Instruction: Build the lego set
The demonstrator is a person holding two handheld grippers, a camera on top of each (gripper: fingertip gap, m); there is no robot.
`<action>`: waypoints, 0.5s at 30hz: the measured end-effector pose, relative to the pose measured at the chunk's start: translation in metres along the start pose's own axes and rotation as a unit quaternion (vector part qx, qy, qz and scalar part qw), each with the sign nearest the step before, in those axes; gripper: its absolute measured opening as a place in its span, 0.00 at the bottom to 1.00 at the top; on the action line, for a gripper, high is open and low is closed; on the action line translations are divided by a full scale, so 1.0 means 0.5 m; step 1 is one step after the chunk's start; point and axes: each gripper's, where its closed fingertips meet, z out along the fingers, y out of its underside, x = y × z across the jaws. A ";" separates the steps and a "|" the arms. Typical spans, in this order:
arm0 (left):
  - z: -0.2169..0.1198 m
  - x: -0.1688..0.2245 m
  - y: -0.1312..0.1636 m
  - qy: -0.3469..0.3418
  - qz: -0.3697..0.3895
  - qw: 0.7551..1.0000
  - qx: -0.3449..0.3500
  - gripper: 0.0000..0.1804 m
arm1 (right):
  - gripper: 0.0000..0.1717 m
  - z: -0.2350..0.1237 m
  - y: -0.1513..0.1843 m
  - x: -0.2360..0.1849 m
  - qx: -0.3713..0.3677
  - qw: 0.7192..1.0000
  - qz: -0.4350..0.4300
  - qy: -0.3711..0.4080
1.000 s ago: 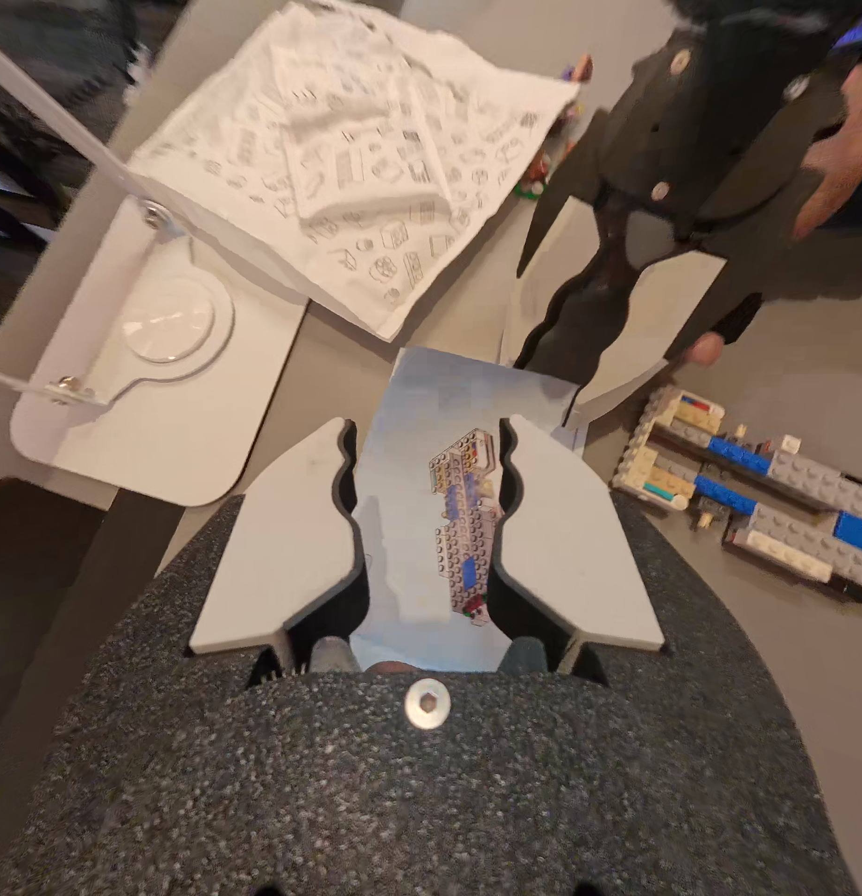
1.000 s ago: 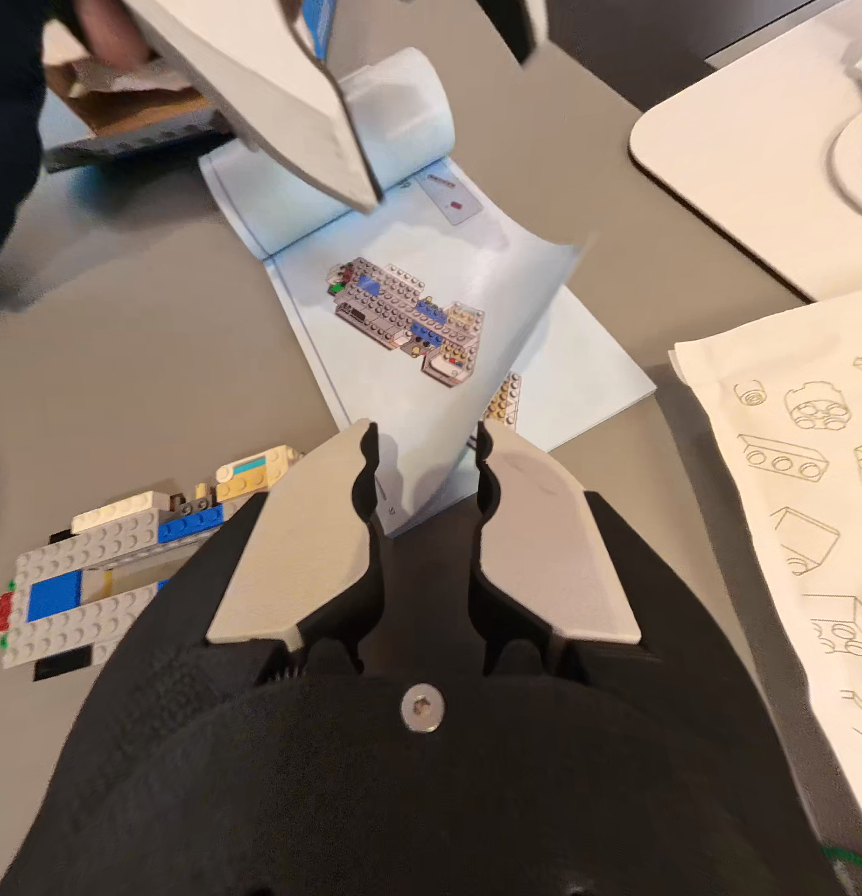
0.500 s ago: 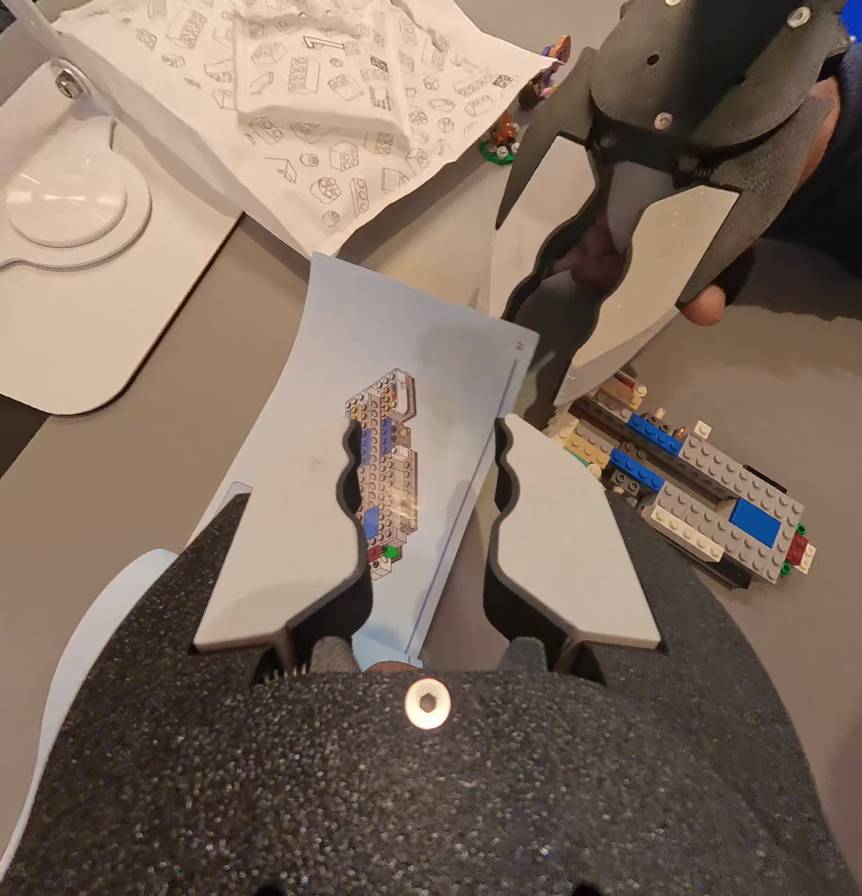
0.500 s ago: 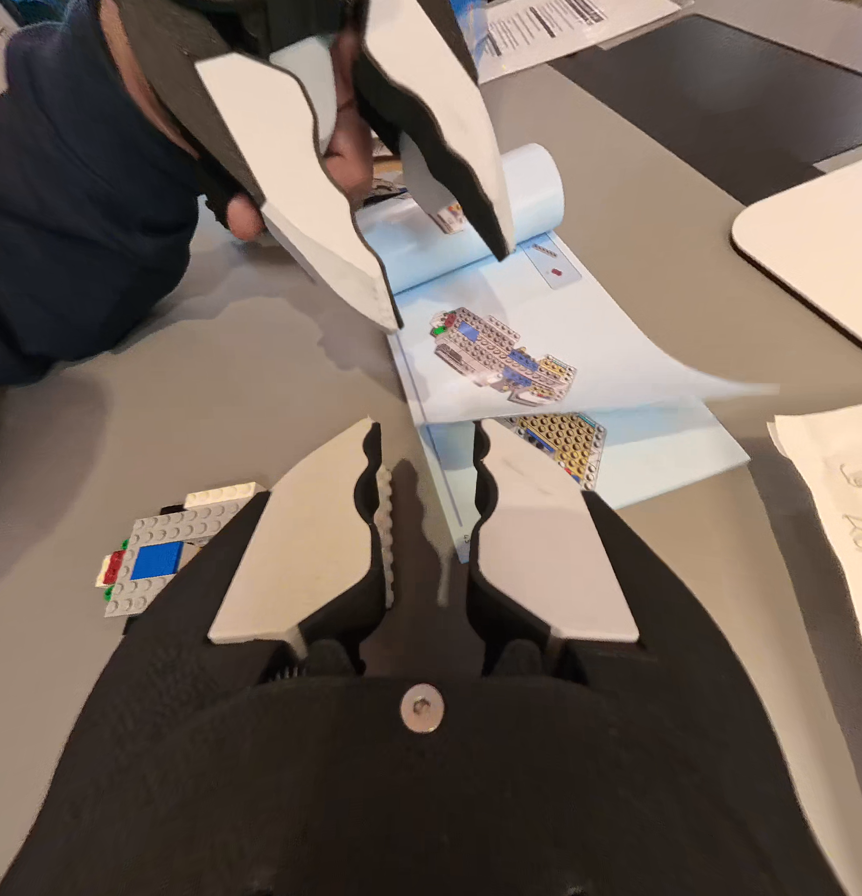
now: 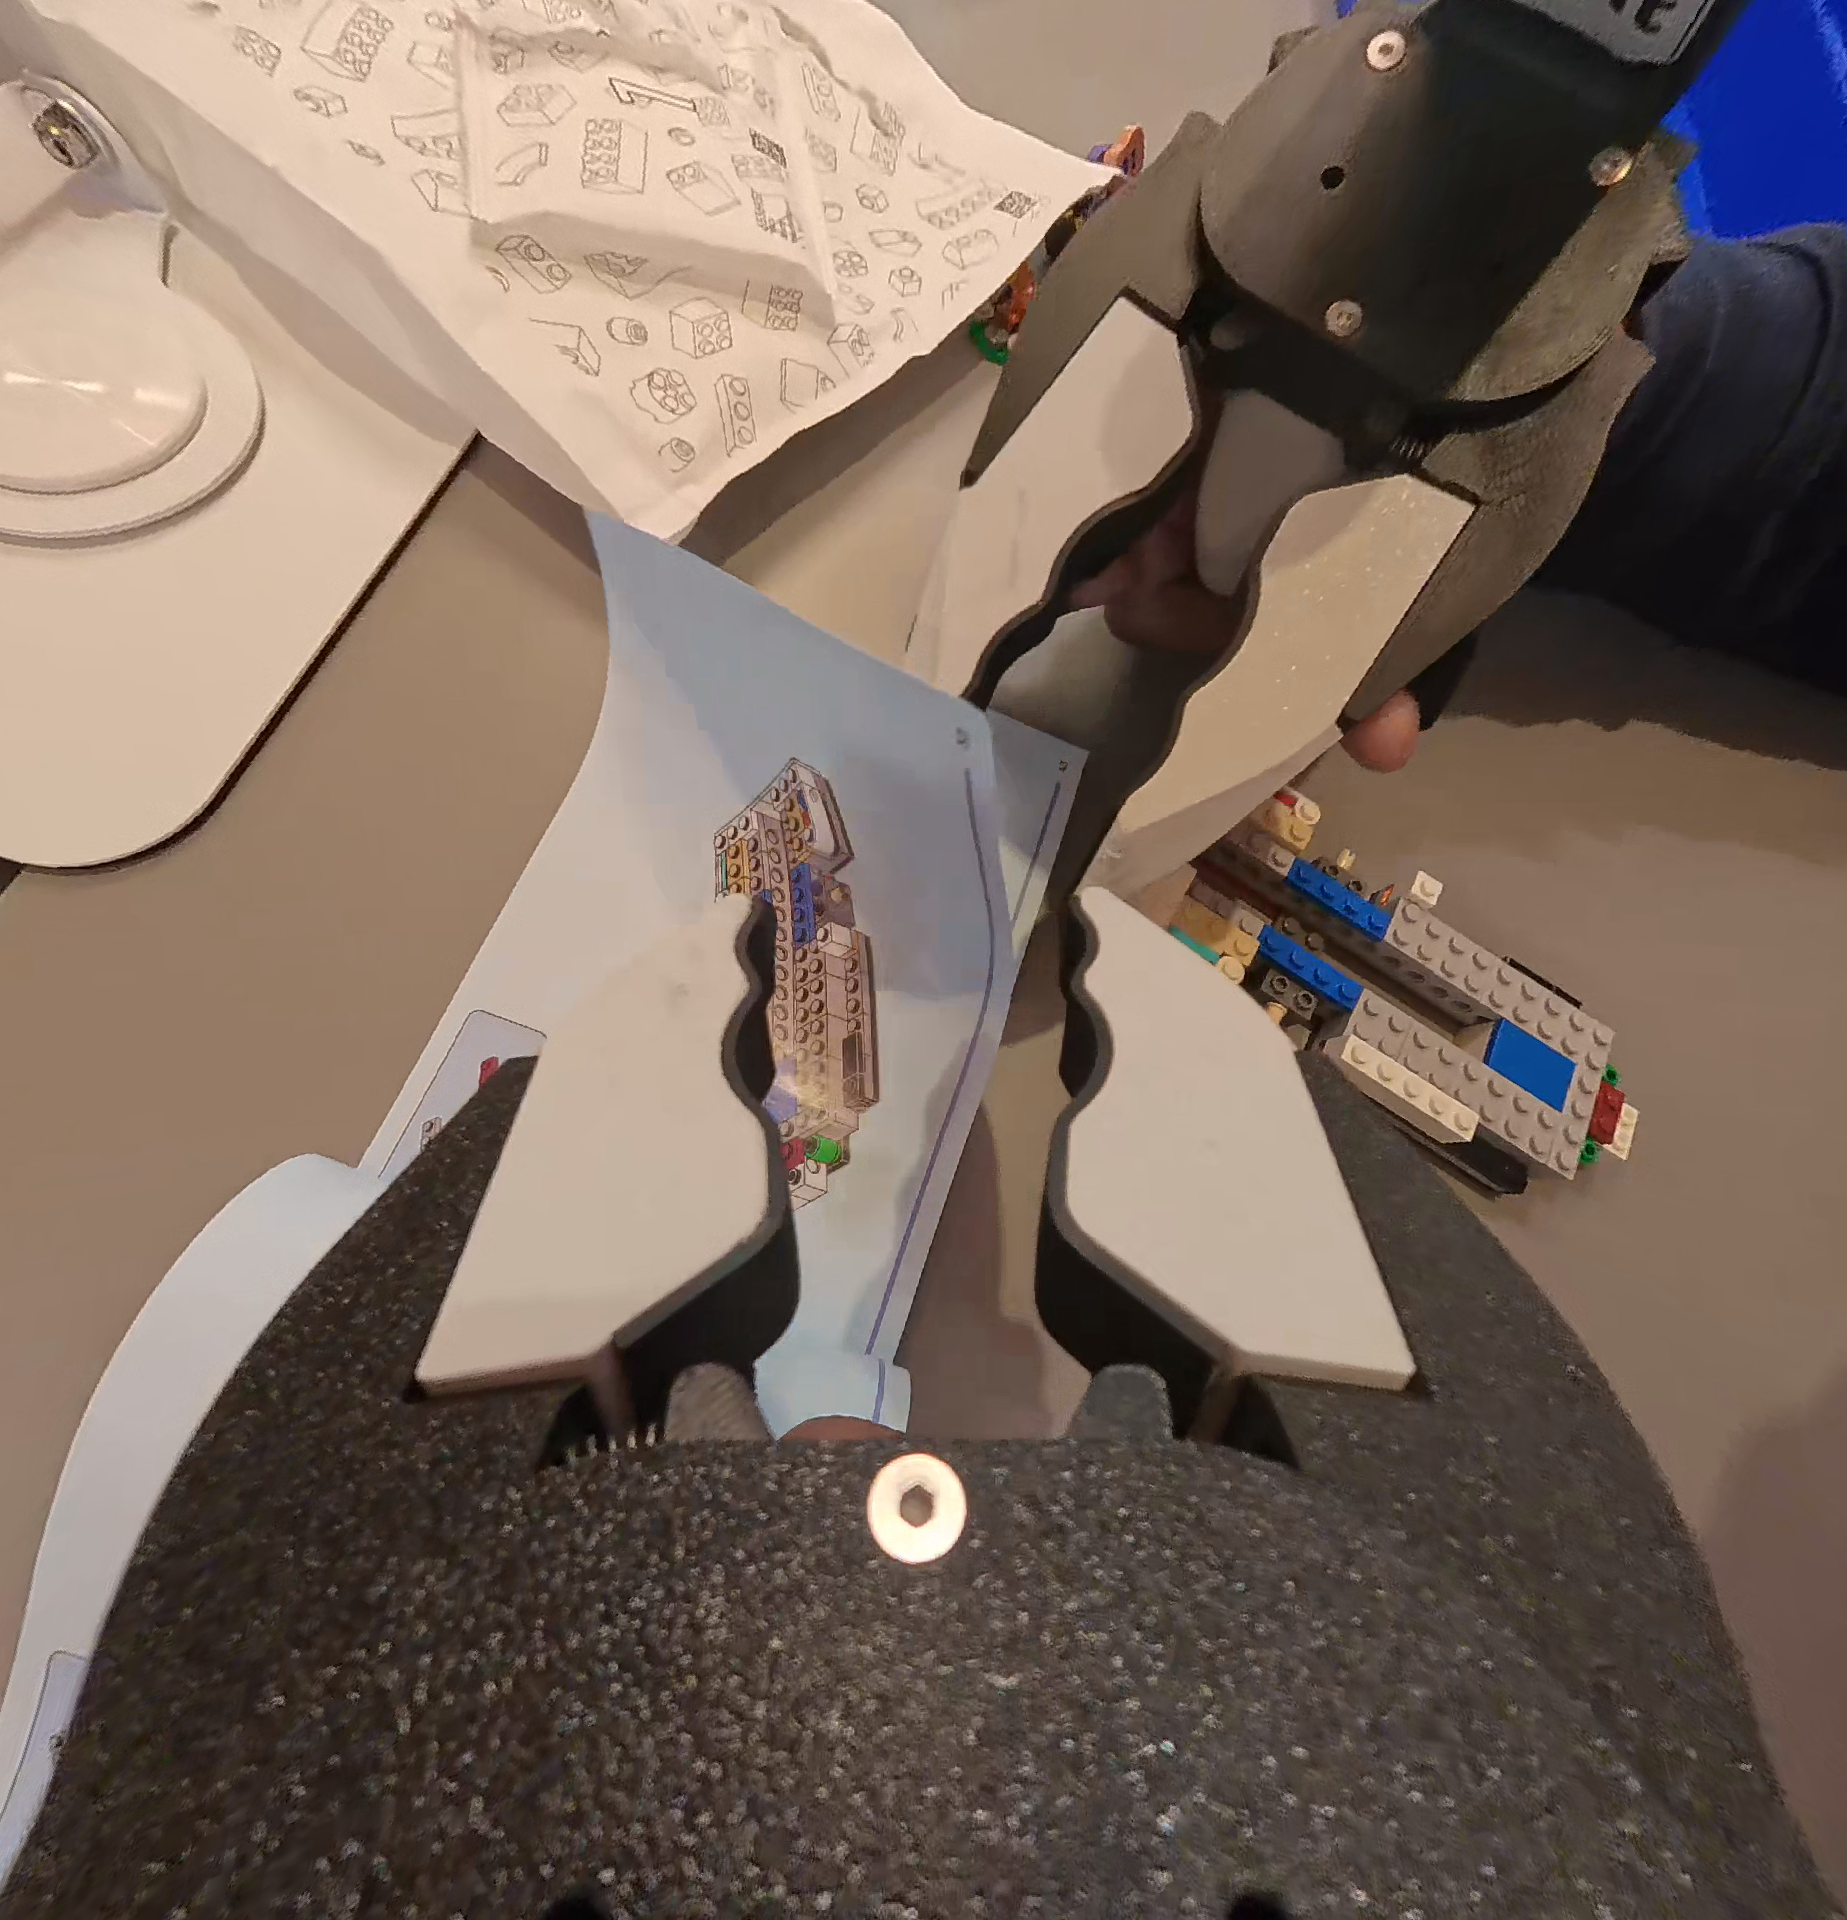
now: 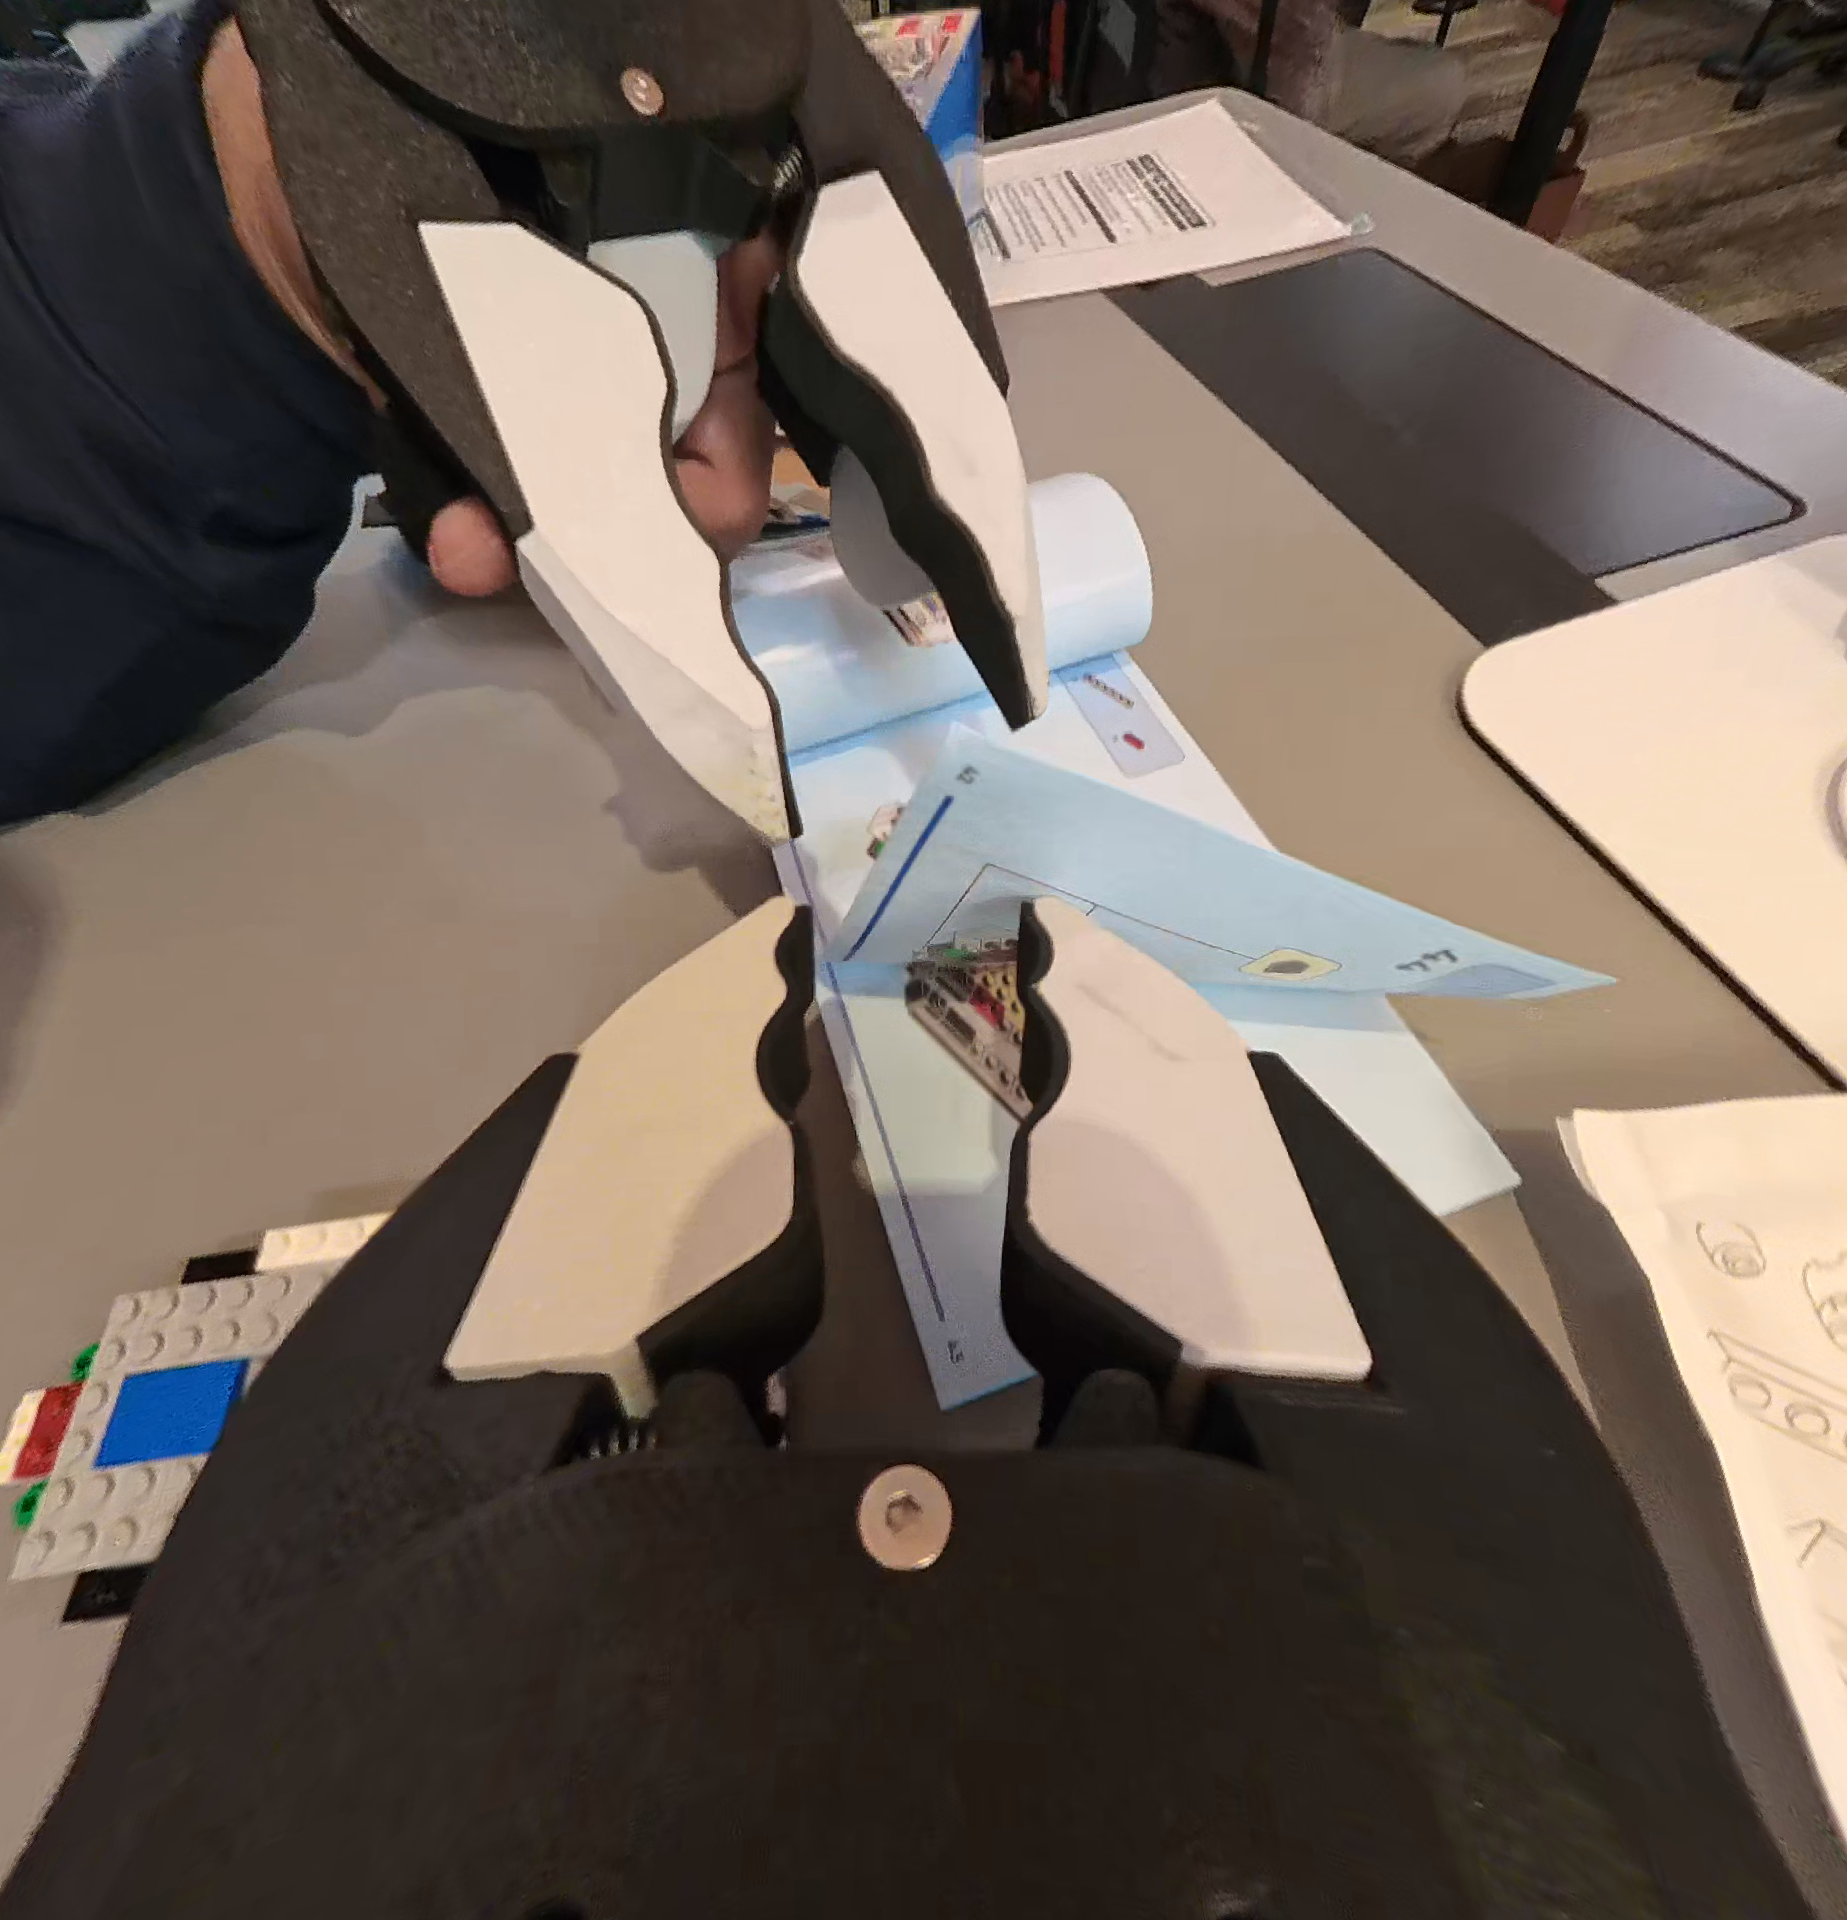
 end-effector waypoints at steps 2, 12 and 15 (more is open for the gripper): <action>-0.006 0.000 -0.002 0.005 -0.004 1.000 0.006 0.29 | 0.22 0.009 -0.011 -0.002 0.003 1.000 -0.003 -0.001; -0.014 -0.003 -0.006 0.022 -0.022 0.999 0.022 0.23 | 0.22 0.027 -0.003 -0.005 -0.009 1.000 -0.008 0.002; -0.019 -0.006 -0.009 0.025 -0.030 0.999 0.028 0.20 | 0.22 0.028 -0.001 -0.006 -0.010 1.000 -0.007 -0.001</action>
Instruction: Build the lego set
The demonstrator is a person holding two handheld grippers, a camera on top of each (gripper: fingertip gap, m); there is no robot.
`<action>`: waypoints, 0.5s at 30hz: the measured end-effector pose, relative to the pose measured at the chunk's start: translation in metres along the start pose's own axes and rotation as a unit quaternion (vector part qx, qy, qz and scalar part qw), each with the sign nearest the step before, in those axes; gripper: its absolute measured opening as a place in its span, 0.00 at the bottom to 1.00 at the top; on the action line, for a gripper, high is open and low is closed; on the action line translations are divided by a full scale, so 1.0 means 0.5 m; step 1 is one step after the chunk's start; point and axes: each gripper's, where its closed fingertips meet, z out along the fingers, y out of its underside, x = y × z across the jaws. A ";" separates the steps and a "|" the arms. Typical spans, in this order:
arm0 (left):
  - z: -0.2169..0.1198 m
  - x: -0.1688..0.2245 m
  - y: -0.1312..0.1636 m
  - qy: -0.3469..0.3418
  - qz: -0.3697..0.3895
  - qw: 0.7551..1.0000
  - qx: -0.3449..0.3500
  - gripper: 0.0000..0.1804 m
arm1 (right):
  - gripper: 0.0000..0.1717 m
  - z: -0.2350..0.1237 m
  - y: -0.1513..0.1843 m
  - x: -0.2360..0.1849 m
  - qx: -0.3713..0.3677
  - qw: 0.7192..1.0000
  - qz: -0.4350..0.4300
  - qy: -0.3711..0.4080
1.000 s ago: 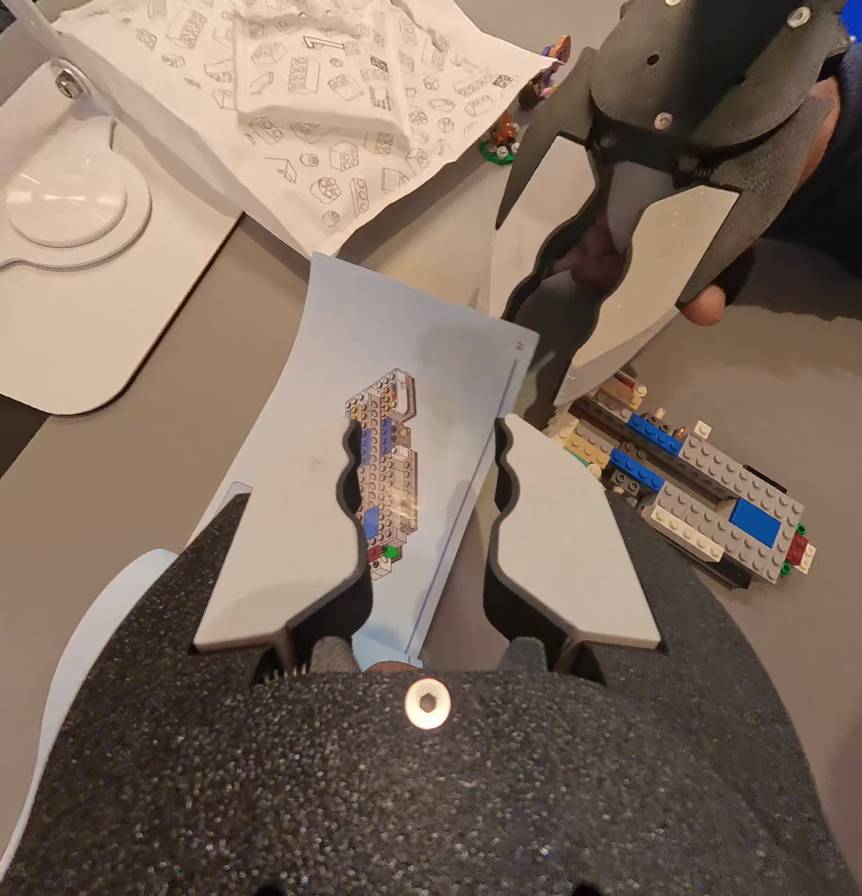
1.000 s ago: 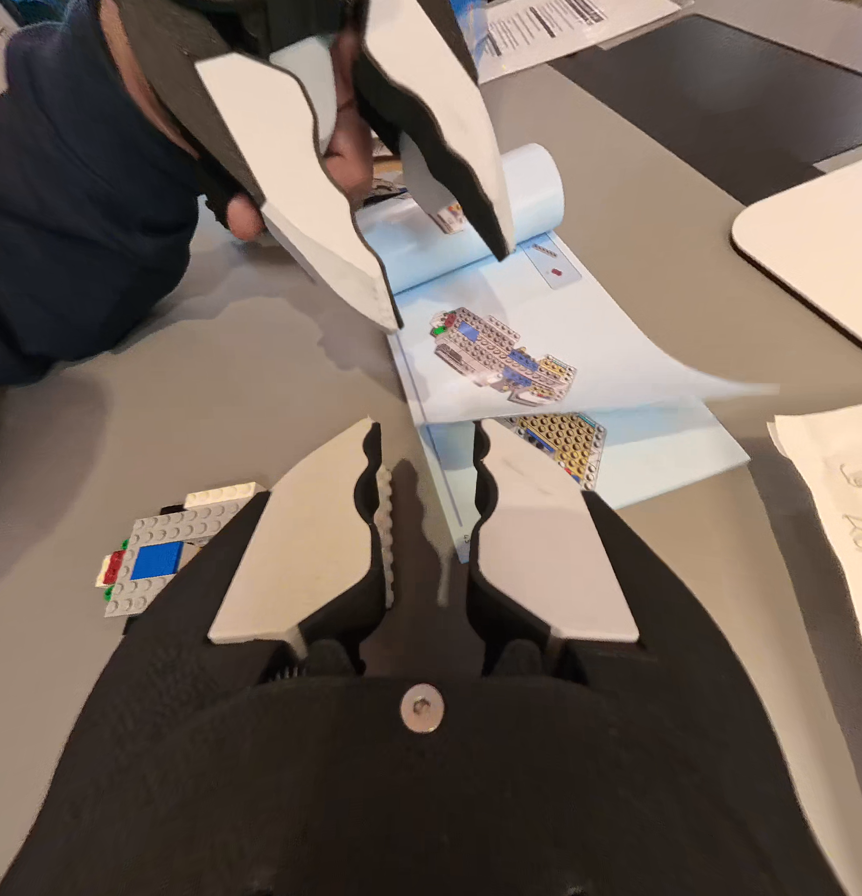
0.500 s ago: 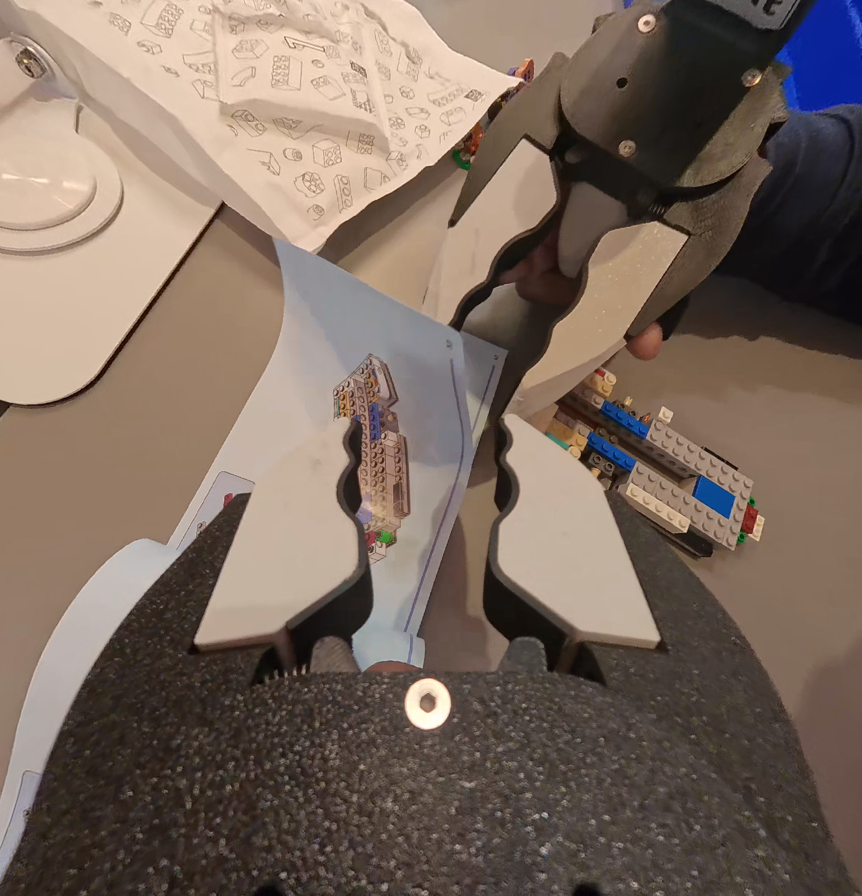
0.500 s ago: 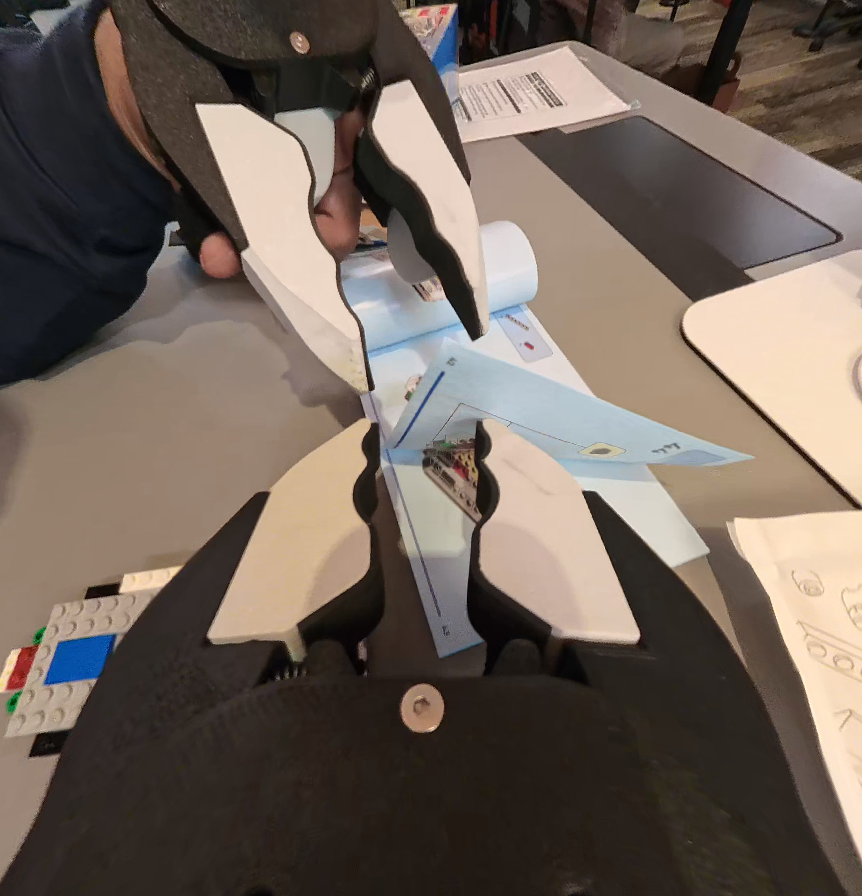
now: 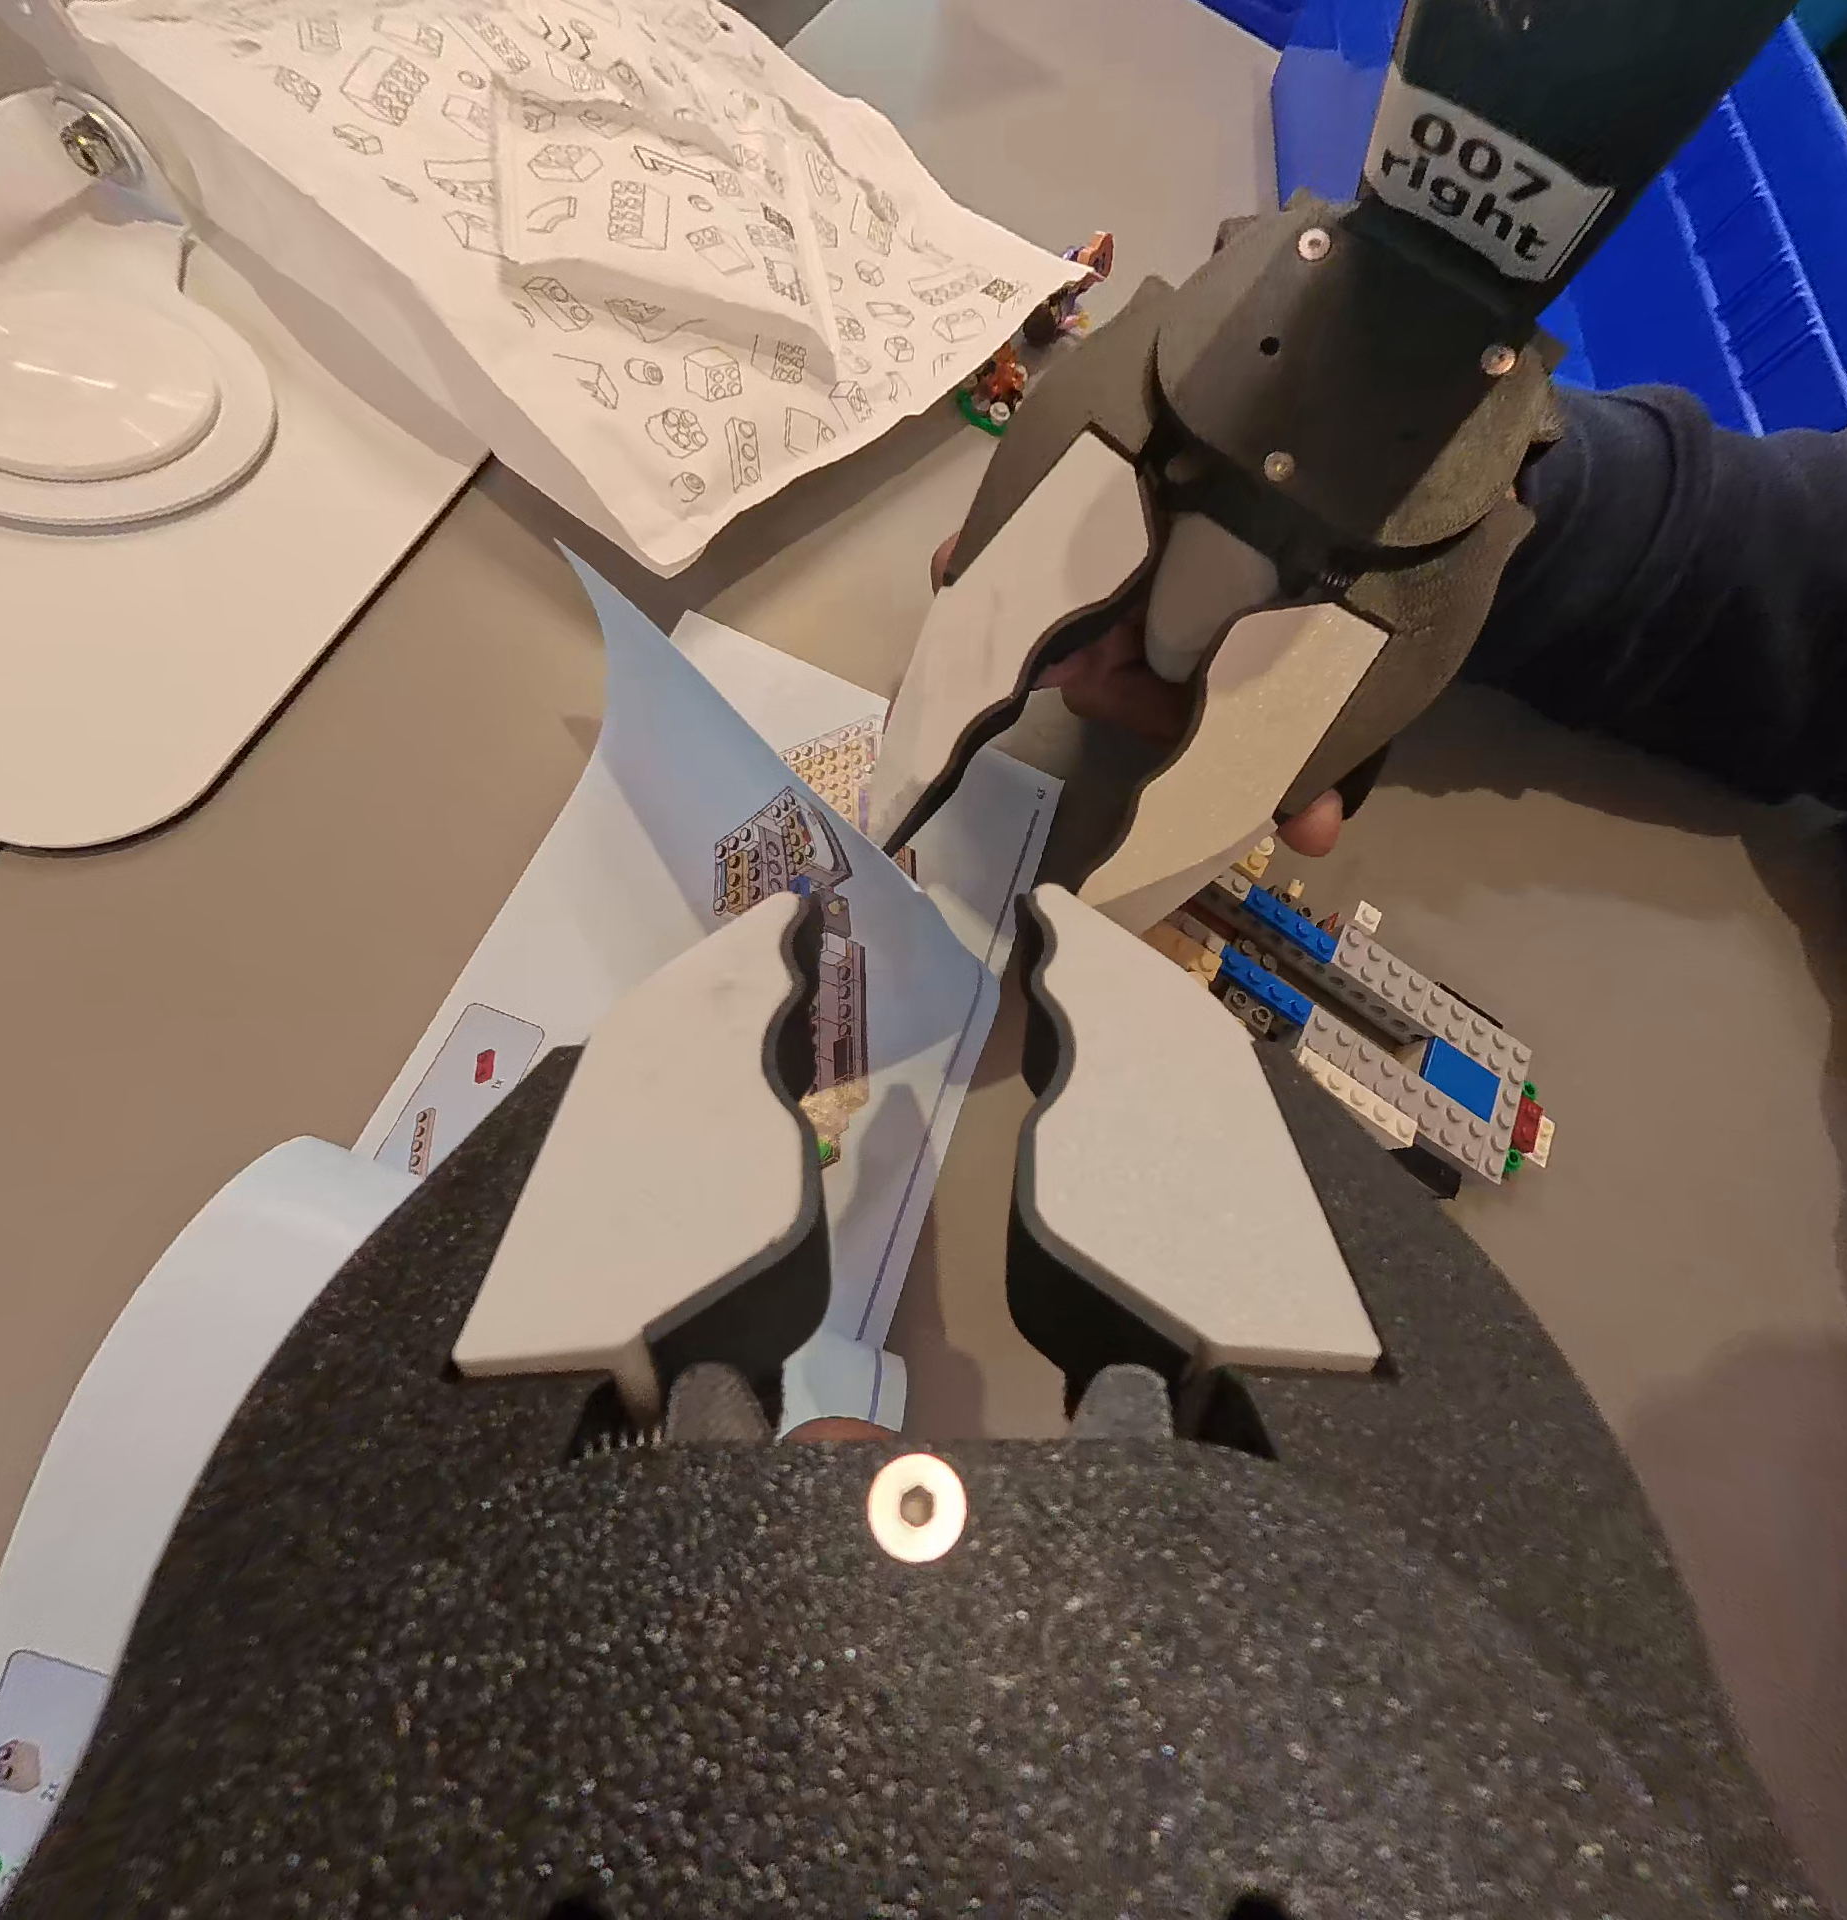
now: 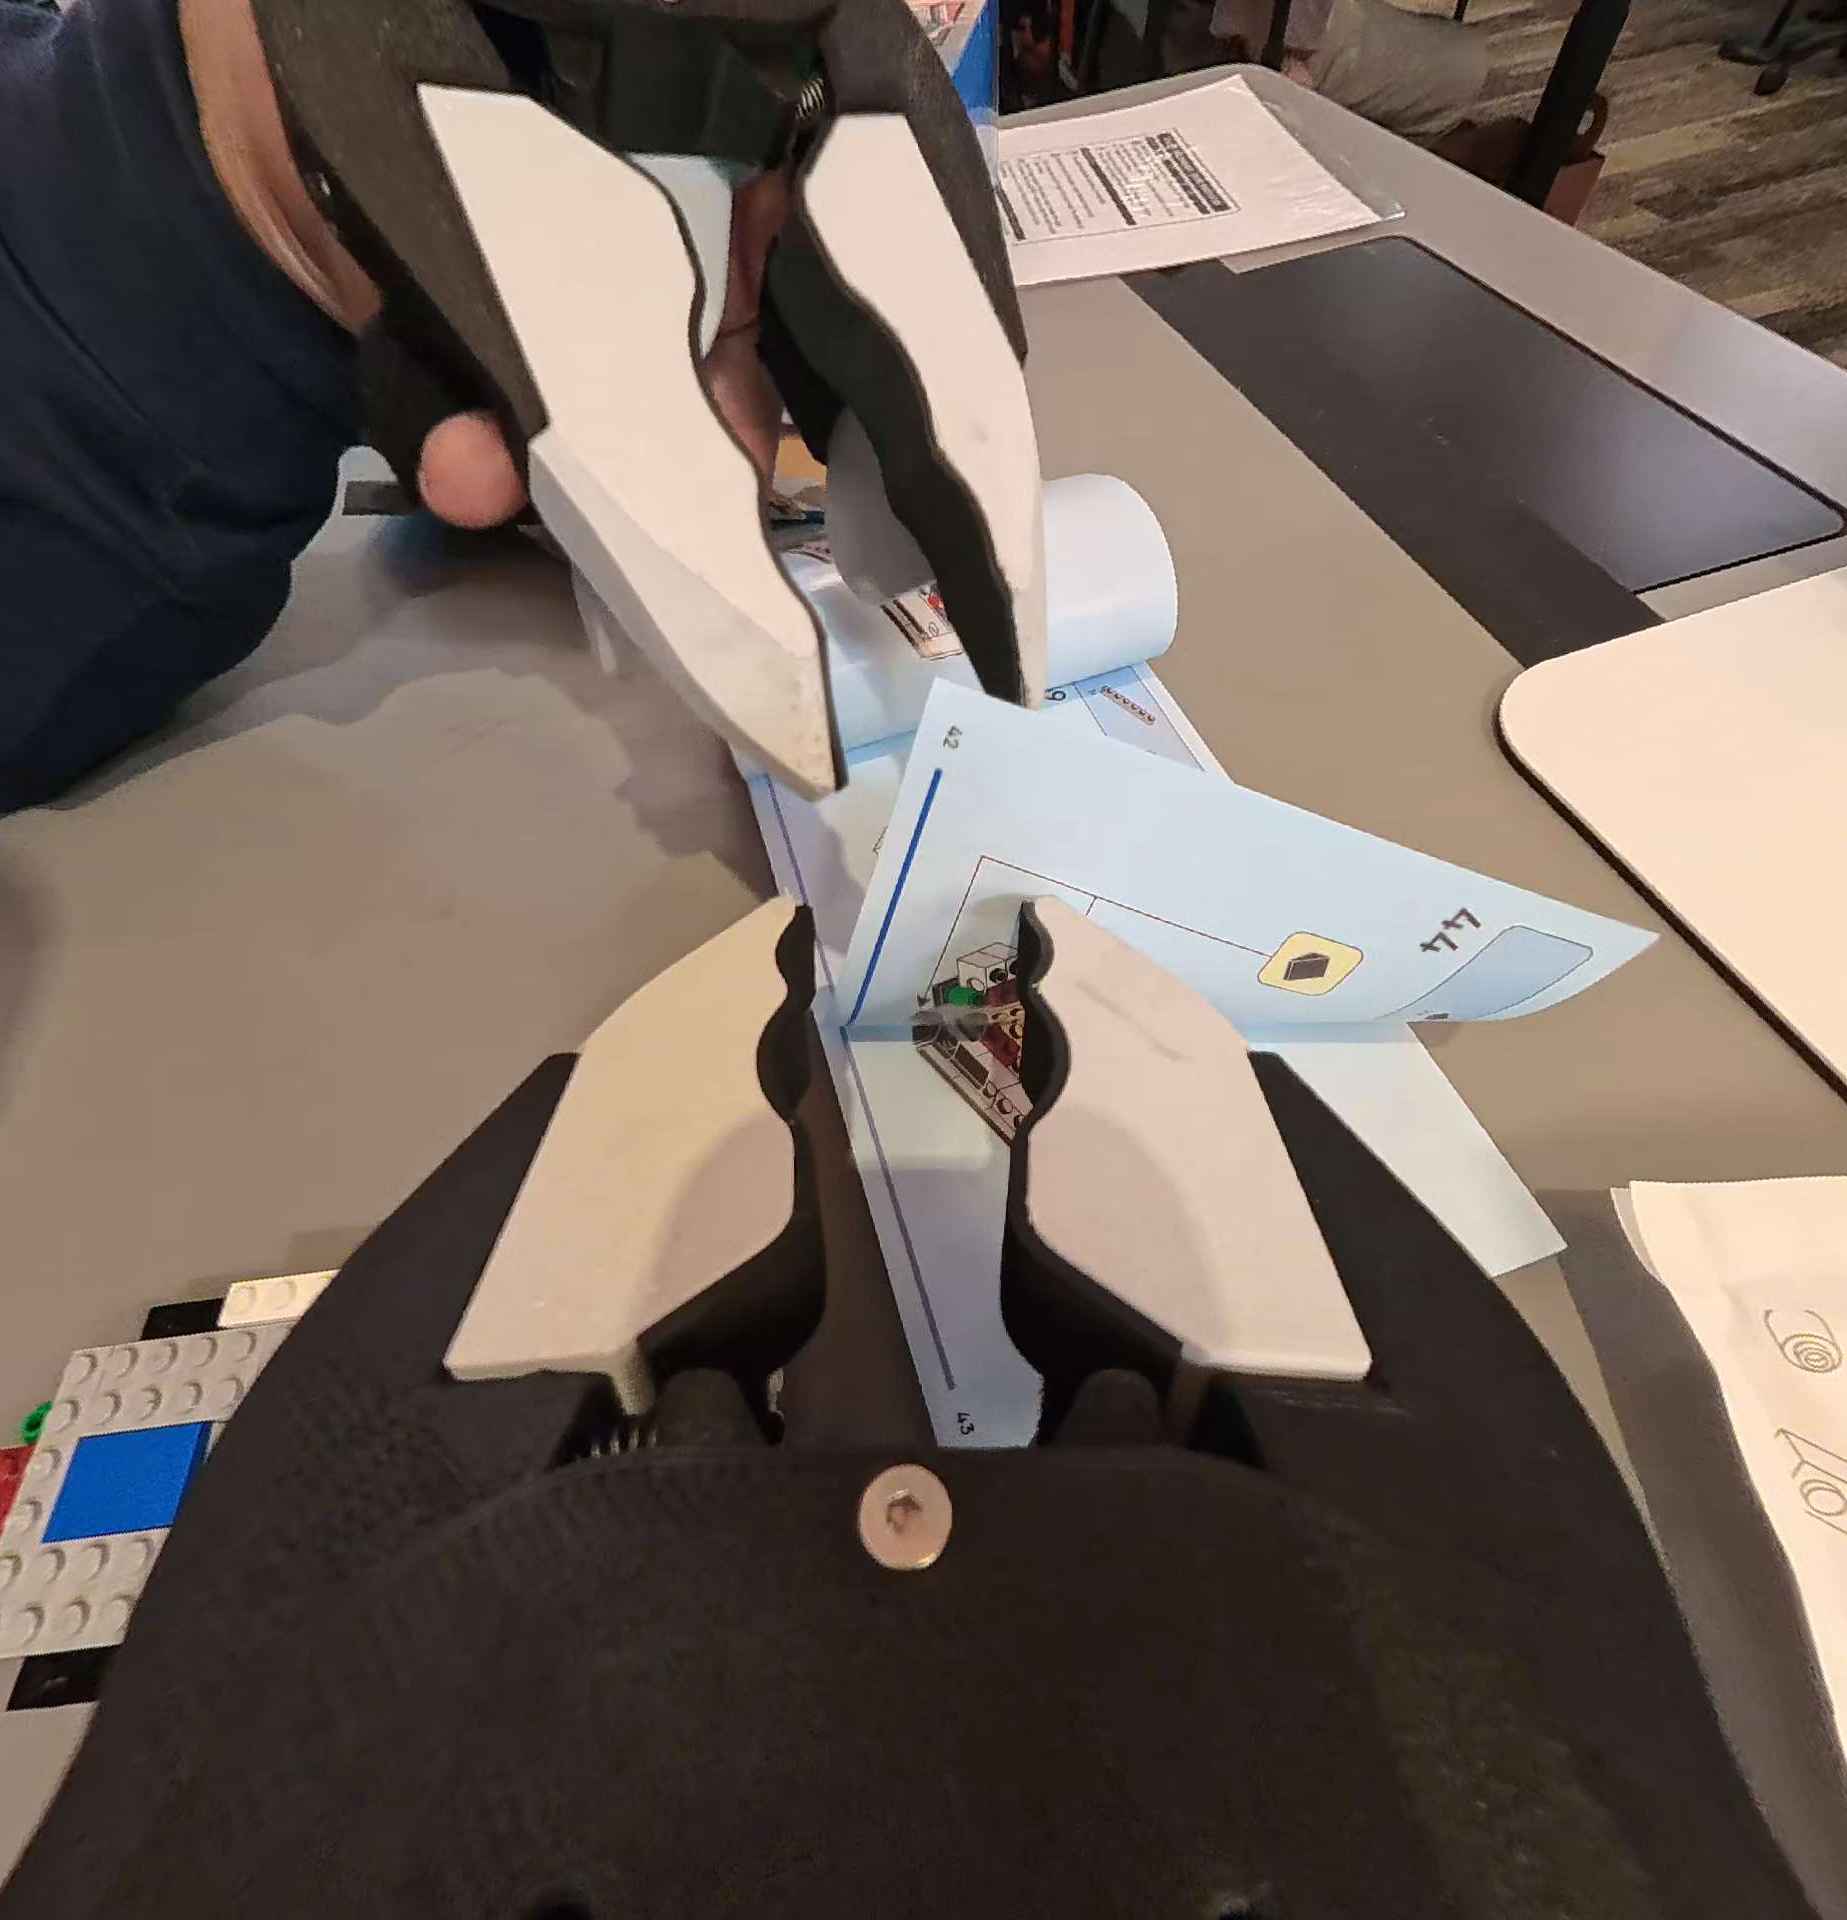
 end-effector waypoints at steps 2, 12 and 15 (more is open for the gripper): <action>-0.005 -0.005 -0.003 -0.002 -0.007 1.000 0.005 0.19 | 0.22 0.000 0.002 -0.001 -0.002 1.000 -0.002 0.000; -0.034 -0.034 -0.017 -0.021 -0.046 0.998 0.034 0.18 | 0.22 -0.028 0.061 0.009 -0.070 0.997 -0.018 0.016; -0.033 -0.029 -0.020 -0.019 -0.042 0.998 0.034 0.19 | 0.22 -0.039 0.087 0.017 -0.097 0.994 -0.033 0.031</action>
